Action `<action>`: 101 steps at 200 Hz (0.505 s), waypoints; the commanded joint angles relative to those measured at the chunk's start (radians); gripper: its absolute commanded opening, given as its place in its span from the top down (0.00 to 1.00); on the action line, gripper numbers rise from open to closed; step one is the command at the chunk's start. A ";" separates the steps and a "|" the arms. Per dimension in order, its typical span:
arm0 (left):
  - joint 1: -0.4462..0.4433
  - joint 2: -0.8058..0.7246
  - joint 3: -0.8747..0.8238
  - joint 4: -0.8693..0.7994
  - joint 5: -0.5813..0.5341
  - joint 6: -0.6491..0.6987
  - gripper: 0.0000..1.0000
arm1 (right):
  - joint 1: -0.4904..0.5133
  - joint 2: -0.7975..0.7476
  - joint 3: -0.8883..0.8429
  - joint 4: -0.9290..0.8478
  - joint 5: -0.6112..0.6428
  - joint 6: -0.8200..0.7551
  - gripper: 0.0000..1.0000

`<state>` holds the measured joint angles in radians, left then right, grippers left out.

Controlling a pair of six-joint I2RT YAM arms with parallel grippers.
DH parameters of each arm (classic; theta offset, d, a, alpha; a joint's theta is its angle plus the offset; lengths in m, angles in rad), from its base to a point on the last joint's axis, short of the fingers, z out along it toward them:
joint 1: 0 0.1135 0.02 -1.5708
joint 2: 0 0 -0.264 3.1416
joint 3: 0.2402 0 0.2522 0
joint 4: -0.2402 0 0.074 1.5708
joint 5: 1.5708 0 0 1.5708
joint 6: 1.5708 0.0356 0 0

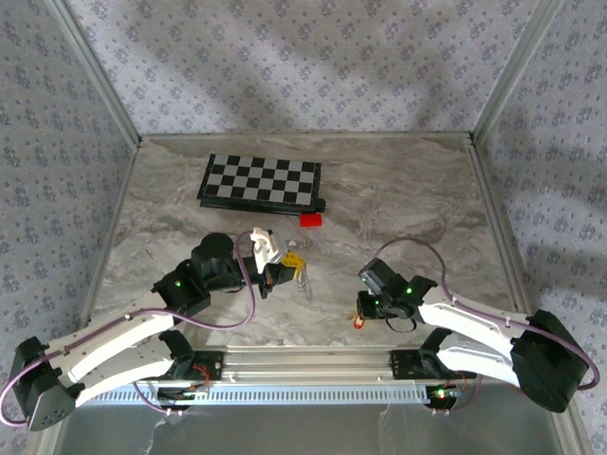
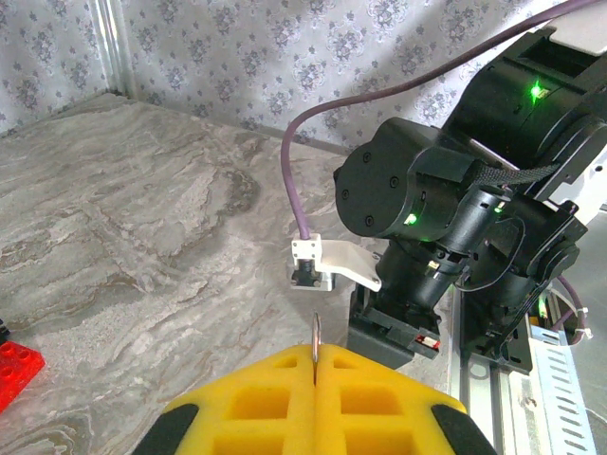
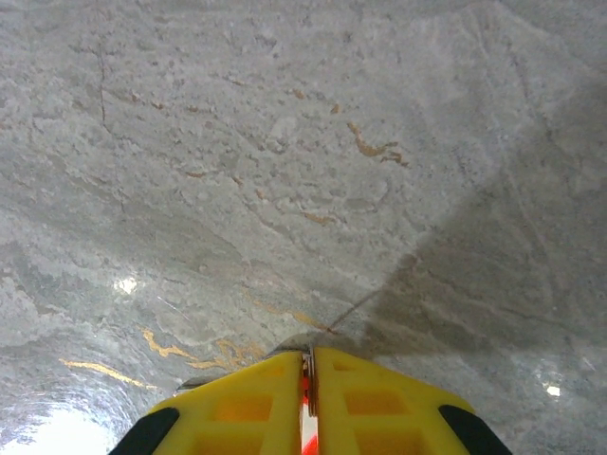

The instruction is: Put the keys on the keyring

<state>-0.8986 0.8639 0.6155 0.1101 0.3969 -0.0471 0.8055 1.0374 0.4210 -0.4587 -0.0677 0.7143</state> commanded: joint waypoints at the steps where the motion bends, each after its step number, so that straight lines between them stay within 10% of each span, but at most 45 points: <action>1: 0.004 -0.017 0.006 0.056 0.022 -0.012 1.00 | 0.006 -0.018 0.016 -0.042 0.015 -0.011 0.85; 101: 0.004 -0.023 0.001 0.057 0.024 -0.013 1.00 | 0.017 -0.015 0.007 -0.035 0.028 -0.003 0.84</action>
<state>-0.8986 0.8639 0.6155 0.1101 0.3969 -0.0536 0.8169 1.0256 0.4210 -0.4725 -0.0639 0.7143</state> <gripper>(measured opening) 0.052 0.171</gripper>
